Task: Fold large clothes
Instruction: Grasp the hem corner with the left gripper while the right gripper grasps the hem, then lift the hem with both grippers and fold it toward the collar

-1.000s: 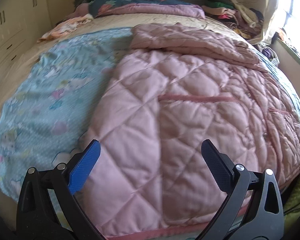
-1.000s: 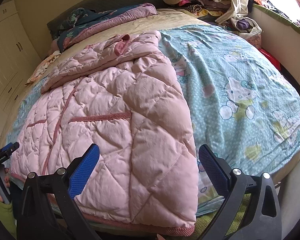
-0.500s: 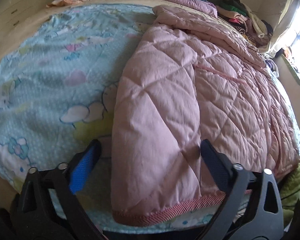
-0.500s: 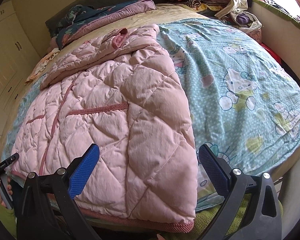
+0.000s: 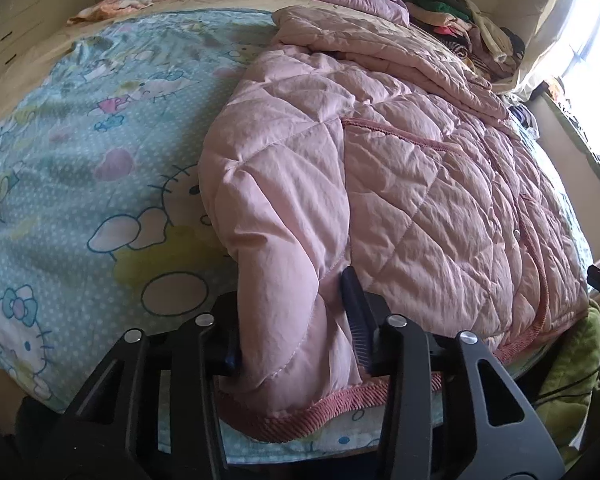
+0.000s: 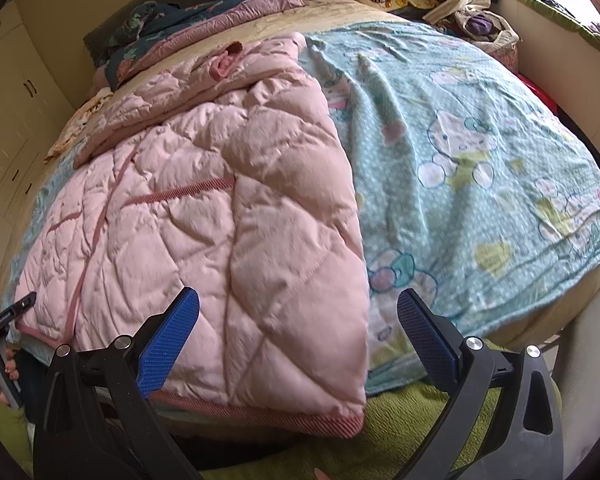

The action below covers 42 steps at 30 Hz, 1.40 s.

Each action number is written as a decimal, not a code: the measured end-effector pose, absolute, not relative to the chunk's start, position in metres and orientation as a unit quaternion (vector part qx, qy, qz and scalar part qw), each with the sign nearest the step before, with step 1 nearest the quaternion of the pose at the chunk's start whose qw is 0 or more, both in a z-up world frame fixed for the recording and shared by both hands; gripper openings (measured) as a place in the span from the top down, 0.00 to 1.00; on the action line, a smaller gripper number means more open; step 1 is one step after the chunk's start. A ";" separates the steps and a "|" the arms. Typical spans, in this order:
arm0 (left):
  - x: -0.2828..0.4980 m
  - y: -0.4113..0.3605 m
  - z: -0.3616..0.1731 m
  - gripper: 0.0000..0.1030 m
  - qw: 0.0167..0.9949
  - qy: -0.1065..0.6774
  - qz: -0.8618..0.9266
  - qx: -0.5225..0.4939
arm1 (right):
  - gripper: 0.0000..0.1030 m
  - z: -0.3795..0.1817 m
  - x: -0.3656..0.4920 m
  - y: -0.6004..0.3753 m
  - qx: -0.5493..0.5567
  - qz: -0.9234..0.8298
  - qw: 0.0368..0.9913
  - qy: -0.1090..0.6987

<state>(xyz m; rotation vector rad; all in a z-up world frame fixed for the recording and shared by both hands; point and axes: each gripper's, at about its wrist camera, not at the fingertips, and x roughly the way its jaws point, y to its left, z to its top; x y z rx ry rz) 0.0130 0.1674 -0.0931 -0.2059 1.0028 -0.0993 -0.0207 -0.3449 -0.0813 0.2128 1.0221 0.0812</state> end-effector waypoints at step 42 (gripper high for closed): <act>-0.006 0.159 -0.082 0.89 0.893 0.444 -0.049 -0.054 | 0.78 -0.100 -0.044 -0.338 0.156 0.149 0.844 0.491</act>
